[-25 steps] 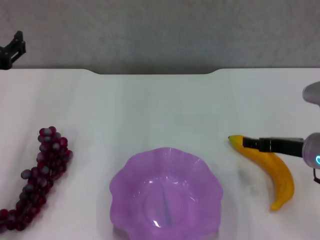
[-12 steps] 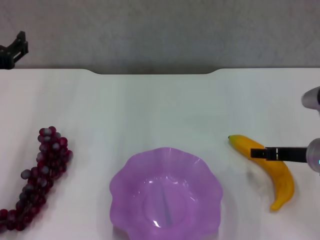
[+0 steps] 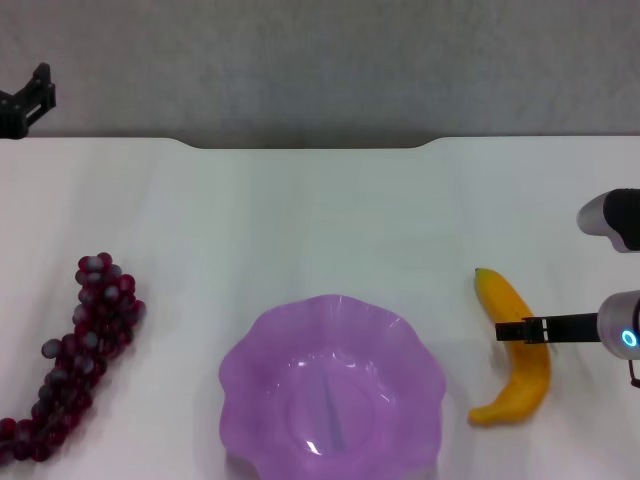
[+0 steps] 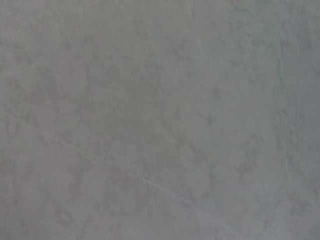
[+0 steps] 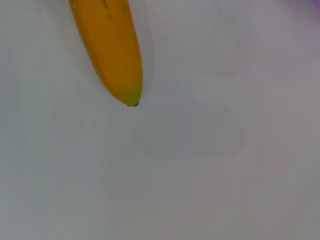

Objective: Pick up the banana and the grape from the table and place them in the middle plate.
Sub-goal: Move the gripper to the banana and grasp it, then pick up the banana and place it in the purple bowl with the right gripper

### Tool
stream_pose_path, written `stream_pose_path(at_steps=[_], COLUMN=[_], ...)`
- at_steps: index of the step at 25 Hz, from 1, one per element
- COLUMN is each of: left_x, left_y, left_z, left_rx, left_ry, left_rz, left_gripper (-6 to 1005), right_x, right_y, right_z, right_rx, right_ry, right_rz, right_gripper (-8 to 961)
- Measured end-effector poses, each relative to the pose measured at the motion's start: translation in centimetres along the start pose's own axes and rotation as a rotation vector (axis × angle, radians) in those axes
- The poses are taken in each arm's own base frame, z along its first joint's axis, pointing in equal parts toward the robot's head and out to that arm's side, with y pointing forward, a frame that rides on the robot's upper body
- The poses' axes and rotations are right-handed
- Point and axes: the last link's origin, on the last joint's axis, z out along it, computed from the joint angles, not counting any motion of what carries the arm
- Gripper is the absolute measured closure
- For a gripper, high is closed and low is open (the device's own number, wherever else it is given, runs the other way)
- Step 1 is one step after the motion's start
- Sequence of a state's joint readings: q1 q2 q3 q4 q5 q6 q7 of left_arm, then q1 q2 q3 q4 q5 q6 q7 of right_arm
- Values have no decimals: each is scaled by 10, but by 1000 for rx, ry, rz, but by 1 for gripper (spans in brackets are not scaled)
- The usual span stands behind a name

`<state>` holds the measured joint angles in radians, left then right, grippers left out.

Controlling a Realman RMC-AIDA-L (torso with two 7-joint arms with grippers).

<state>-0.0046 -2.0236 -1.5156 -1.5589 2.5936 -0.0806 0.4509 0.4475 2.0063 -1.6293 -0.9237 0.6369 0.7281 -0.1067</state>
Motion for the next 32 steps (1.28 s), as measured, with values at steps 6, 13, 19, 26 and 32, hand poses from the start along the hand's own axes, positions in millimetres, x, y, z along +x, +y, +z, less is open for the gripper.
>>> stream_pose_path(at_steps=[6,13,19,26,32], left_x=[1,3,3,4,4], left_y=[0,1,2,3,2], left_z=[0,0,0,0,-2], left_rx=[0,-3,-6,-9,-5], left_ry=[1,7,8,11,10], left_rz=[3,3,3,3,4], left_gripper=[135,136,136,136,136], right_x=[0,-1,-1,-2,-6], right_y=[1,0,-1,0,5], right_z=[0,0,1,2,-2], right_rx=[-1,1,4,4,-8], right_ry=[2,-4,0,2,-10], right_rz=[-4,-17,-21,-34,-53], right_gripper=[102,238,400,464,463])
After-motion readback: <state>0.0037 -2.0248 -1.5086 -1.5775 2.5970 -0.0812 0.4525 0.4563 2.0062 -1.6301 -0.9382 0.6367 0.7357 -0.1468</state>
